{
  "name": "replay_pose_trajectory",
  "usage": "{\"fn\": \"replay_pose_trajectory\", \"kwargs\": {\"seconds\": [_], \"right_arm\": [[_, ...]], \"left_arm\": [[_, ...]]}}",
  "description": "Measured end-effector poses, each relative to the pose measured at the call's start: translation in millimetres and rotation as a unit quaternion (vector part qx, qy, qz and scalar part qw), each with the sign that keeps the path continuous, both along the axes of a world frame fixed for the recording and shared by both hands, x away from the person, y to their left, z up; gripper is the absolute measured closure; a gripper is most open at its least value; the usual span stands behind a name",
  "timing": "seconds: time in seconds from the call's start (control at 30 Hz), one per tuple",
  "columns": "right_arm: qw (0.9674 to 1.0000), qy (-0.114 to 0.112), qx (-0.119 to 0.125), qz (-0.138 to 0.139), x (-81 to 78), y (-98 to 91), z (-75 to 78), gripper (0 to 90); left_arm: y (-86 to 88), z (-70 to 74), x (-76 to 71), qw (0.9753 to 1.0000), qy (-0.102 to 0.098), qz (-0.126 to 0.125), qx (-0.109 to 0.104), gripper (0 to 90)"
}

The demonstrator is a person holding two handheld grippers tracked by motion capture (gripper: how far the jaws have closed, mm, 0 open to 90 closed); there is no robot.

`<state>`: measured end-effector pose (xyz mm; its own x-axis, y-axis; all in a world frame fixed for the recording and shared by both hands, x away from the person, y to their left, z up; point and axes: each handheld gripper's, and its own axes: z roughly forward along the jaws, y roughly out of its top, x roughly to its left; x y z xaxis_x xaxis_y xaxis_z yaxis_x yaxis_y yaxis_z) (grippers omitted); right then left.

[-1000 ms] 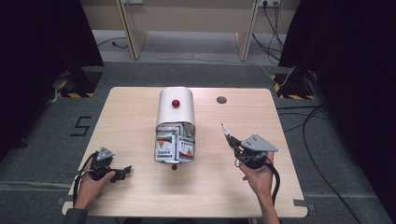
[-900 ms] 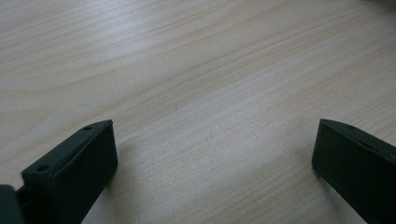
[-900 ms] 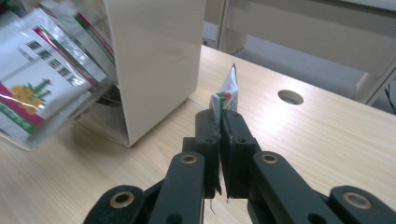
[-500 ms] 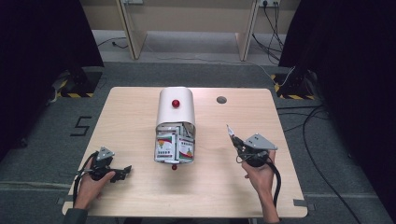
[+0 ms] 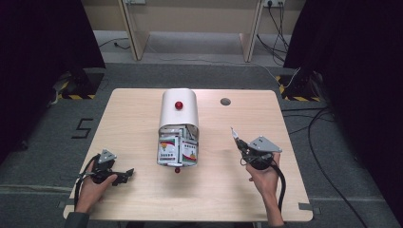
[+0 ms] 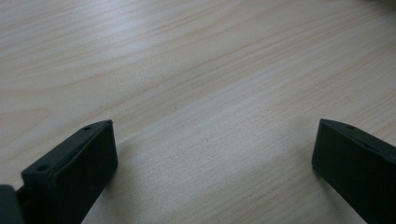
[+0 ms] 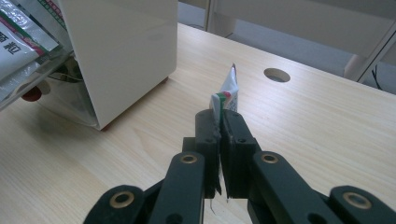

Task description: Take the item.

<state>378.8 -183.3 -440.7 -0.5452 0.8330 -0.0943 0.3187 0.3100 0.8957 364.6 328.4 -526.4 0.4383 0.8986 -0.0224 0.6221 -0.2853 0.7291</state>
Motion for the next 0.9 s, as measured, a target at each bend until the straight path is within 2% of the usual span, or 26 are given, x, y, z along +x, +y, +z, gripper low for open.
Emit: {"fn": "replay_pose_trajectory", "kwargs": {"seconds": [0.27, 0.9], "right_arm": [[1.0000, 0.006, -0.006, 0.001, 2.8, 2.3, -5.3, 86.6], [0.9995, 0.017, -0.019, -0.020, 10.2, -3.5, -17.2, 86.6]], "left_arm": [[0.0, 0.0, 0.0, 1.0000, 0.000, 0.000, 0.000, 0.0], [0.0, 0.0, 0.0, 1.0000, 0.000, 0.000, 0.000, 0.0]]}}
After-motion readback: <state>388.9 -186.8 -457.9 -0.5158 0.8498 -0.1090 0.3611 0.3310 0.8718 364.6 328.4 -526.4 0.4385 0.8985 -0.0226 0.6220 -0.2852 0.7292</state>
